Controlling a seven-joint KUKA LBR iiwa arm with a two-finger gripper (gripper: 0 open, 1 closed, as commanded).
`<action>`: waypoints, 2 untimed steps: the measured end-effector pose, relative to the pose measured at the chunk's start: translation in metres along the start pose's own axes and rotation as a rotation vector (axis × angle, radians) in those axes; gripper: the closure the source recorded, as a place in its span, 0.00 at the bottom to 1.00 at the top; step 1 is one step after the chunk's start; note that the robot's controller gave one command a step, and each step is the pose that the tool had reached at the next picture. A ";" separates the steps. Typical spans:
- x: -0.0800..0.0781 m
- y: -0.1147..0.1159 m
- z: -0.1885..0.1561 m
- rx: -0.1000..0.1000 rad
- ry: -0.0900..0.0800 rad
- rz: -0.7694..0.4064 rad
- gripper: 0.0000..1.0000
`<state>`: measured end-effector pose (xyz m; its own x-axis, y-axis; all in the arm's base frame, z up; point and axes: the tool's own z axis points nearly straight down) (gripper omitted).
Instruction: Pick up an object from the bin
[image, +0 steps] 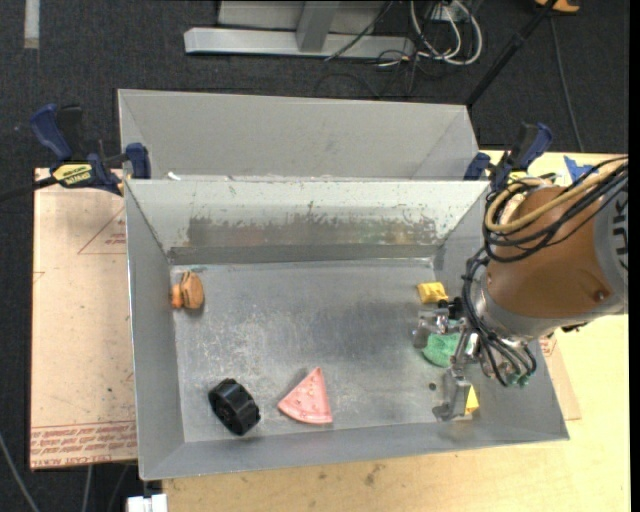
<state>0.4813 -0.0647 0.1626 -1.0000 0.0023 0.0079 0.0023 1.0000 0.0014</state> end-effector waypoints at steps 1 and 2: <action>-0.002 0.000 -0.004 0.001 -0.008 -0.003 0.00; -0.054 -0.043 0.018 0.003 -0.013 -0.333 0.00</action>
Offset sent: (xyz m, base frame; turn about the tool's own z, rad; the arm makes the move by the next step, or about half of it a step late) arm 0.0675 -0.0597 -0.0272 -0.4262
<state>0.5355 -0.1079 0.1443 -0.9456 -0.3252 -0.0055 -0.3252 0.9457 -0.0013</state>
